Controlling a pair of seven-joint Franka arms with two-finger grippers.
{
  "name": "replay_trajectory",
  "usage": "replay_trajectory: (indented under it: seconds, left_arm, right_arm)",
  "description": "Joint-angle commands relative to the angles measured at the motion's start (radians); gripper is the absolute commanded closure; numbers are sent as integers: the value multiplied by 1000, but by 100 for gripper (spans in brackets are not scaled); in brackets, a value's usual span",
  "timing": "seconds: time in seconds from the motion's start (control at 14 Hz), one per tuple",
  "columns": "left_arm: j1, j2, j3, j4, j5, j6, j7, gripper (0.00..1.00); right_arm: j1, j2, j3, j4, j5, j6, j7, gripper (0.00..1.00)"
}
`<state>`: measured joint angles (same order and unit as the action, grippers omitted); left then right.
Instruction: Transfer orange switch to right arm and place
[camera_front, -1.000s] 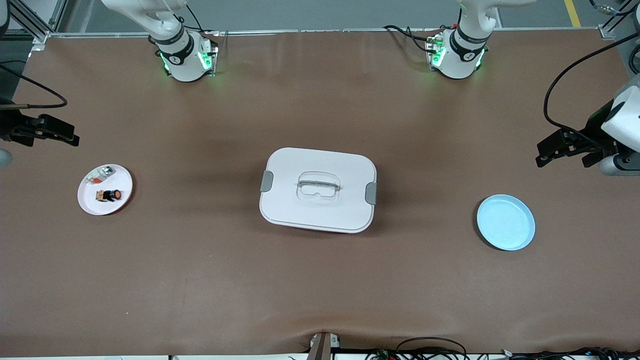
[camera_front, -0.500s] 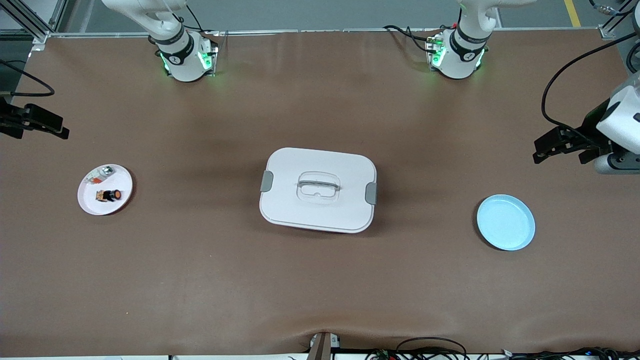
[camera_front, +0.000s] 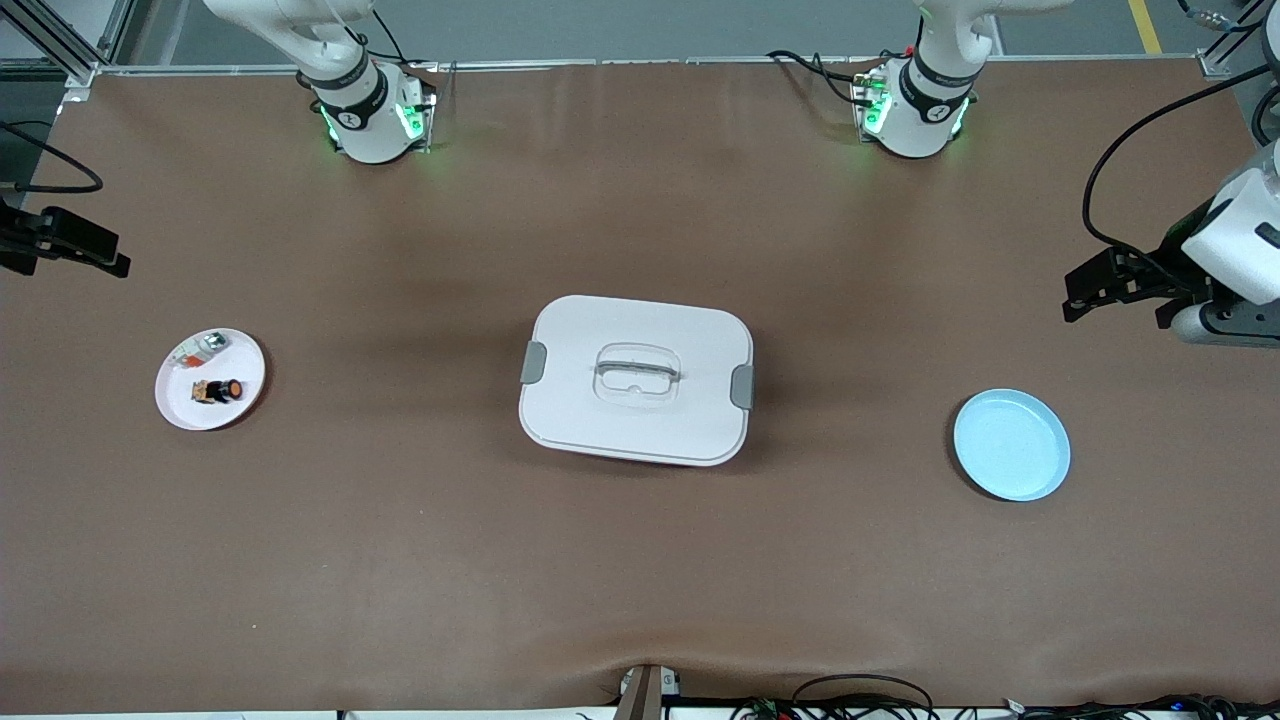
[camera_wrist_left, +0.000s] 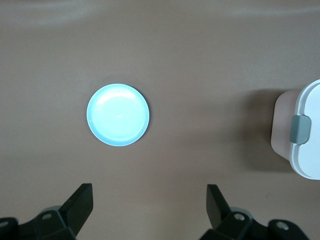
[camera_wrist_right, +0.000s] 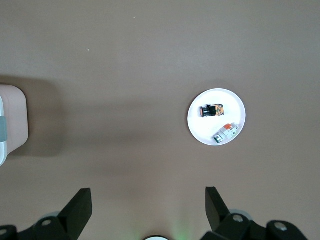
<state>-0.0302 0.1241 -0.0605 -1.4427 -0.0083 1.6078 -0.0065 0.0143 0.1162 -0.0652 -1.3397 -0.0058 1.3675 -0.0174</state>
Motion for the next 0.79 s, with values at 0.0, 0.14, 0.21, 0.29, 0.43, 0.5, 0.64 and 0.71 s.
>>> replay_trajectory:
  seconds: [0.0,0.14,0.21,0.29,0.43,0.5,0.64,0.71]
  left_arm:
    - [1,-8,-4,-2,13,-14,10,0]
    - [1,-6,-4,-1,13,-14,2,0]
    - [0,-8,-4,-1,13,-13,0,0]
    - [-1,-6,-4,-1,13,-14,0,0]
    - [3,-6,-4,-1,10,-12,2,0]
    - [1,-6,-4,-1,10,-14,0,0]
    - [3,-6,-4,-1,10,-12,2,0]
    - [3,-6,-4,-1,10,-14,0,0]
  right_arm:
    - [-11,-13,2,-10,-8,-7,-2,0]
    - [-19,-30,2,-9,-5,-10,-22,0]
    - [-14,-56,2,-13,-5,-19,-22,0]
    - [-8,-67,2,-32,-5,-21,-22,0]
    - [-4,-111,-4,-97,-3,7,-22,0]
    - [9,-139,-16,-137,-3,28,-22,0]
    - [15,-182,-21,-202,-2,65,-22,0]
    - [16,-188,-21,-208,-2,71,-22,0]
